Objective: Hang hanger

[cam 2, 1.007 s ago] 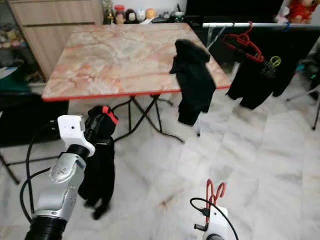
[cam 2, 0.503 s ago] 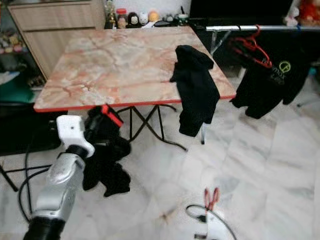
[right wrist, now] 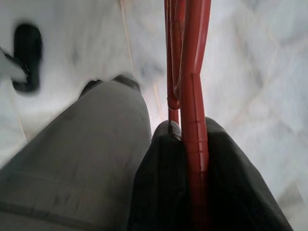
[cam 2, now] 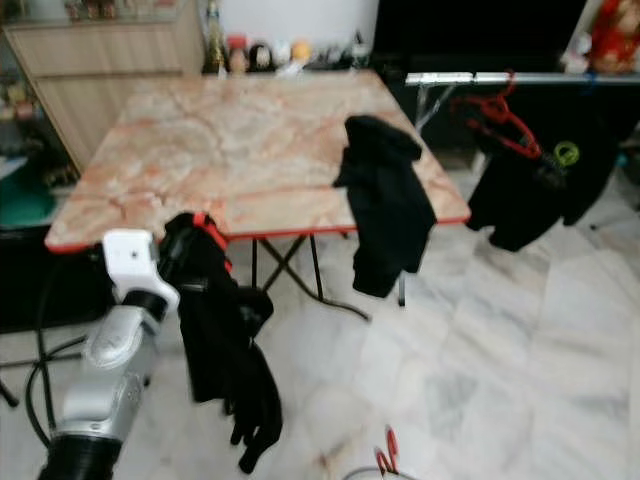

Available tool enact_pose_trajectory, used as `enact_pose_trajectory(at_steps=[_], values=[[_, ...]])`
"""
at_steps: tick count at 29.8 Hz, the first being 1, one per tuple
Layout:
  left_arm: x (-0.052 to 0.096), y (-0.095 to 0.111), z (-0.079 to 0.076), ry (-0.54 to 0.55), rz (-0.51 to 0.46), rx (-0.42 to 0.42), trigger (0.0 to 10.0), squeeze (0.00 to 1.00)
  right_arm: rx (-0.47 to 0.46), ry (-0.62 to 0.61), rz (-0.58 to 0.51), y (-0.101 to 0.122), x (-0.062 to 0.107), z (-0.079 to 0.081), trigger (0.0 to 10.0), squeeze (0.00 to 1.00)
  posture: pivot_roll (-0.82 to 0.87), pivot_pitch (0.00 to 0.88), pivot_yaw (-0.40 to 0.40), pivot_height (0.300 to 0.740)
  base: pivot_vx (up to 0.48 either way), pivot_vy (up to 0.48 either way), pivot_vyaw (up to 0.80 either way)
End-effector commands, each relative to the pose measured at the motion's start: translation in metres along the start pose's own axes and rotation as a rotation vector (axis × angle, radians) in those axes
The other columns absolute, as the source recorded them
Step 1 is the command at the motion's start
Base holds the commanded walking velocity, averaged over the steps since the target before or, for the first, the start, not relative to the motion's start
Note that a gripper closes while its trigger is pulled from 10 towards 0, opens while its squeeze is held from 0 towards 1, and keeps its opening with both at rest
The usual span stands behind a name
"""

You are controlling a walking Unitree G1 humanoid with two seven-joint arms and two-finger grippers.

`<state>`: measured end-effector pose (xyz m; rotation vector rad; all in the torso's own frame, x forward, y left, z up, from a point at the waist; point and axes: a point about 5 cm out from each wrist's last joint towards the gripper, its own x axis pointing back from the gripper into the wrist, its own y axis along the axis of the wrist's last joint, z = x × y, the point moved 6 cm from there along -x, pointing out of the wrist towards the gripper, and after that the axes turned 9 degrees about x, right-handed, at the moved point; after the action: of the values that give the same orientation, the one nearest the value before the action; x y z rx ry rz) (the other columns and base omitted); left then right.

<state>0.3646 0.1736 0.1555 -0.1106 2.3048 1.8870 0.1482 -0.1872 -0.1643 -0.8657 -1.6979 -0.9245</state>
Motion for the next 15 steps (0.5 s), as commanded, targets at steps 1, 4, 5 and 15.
enact_pose_trajectory(at_steps=[1, 4, 5, 15], values=[[-0.006, 0.014, -0.016, -0.043, -0.047, 0.008, 10.0, 0.00, 0.042, -0.019, 0.016, -0.005, 0.000, -0.008, 10.0, 0.00, 0.06, 0.000, -0.011, 0.740, 0.304, 0.000, 0.00], [-0.007, 0.020, -0.016, -0.043, -0.062, 0.007, 10.0, 0.00, 0.060, -0.011, -0.005, 0.002, 0.000, -0.004, 10.0, 0.00, 0.06, 0.000, -0.011, 0.740, 0.303, 0.000, 0.00], [-0.008, 0.022, -0.016, -0.043, -0.066, 0.007, 10.0, 0.00, 0.046, -0.007, -0.008, 0.004, 0.000, -0.003, 10.0, 0.00, 0.06, 0.000, -0.011, 0.740, 0.300, 0.000, 0.00], [-0.047, 0.099, -0.006, -0.043, -0.236, -0.065, 10.0, 0.00, 0.120, 0.000, -0.038, 0.010, 0.001, 0.002, 10.0, 0.00, 0.09, 0.000, -0.018, 0.740, 0.310, 0.000, 0.00]])
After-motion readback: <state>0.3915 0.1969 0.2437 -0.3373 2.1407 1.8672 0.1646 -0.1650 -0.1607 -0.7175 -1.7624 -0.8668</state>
